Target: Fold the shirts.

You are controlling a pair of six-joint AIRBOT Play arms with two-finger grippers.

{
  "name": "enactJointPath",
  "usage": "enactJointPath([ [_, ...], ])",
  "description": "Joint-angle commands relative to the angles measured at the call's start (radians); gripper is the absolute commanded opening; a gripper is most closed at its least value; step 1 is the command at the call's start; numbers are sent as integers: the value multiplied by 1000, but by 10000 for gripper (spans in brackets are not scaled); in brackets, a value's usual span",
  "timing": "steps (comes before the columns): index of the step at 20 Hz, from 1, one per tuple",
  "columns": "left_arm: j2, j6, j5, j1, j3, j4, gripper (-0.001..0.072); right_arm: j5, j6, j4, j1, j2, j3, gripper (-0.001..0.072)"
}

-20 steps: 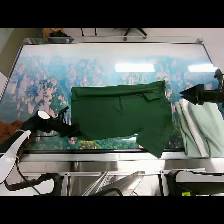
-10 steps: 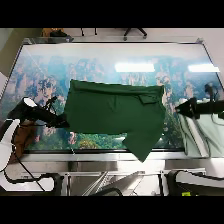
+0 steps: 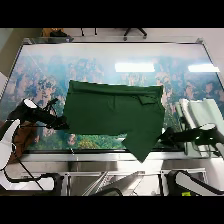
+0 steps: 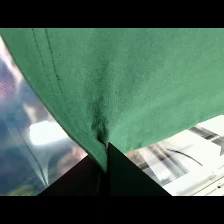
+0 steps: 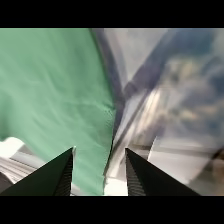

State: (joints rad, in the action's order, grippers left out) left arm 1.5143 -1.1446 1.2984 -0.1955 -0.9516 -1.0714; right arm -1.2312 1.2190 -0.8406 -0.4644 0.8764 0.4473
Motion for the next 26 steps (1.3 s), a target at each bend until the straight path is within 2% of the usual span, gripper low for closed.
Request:
enactJointPath([
  [1, 0, 3, 4, 0, 2, -1, 18, 133, -18, 37, 149, 23, -83, 364],
  [4, 0, 3, 21, -2, 2, -2, 18, 185, -43, 100, 202, 34, -64, 361],
  [5, 0, 3, 31, -4, 2, -3, 19, 180, -59, 108, 197, 34, -40, 315],
  [6, 0, 1, 44, -10, 2, -3, 18, 158, -76, 101, 189, 32, -10, 81],
  [7, -1, -5, 63, -14, 2, -6, 18, 136, -79, 92, 179, 29, 18, 16],
  [11, -8, -55, 169, -53, 4, -14, 18, 1, -43, 55, 111, -3, 71, 18],
  [14, -74, -108, 223, -60, 72, -103, 18, -74, 51, -110, 89, -76, 71, 17],
  [16, -140, -148, 223, -59, 150, -185, 18, -79, 122, -214, 77, -147, 71, 16],
  [18, -196, -159, 224, -60, 208, -224, 17, -77, 119, -211, 58, -208, 72, 16],
  [20, -232, -159, 216, -59, 214, -208, 18, -32, 53, -134, 55, -243, 84, 16],
  [22, -238, -168, 216, -59, 160, -208, 18, 19, -93, 59, 56, -231, 129, 17],
  [24, -237, -185, 199, -58, 81, -208, 18, 82, -221, 234, 72, -183, 186, 17],
  [26, -216, -187, 166, -58, -6, -155, 18, 143, -290, 315, 111, -105, 251, 17],
])
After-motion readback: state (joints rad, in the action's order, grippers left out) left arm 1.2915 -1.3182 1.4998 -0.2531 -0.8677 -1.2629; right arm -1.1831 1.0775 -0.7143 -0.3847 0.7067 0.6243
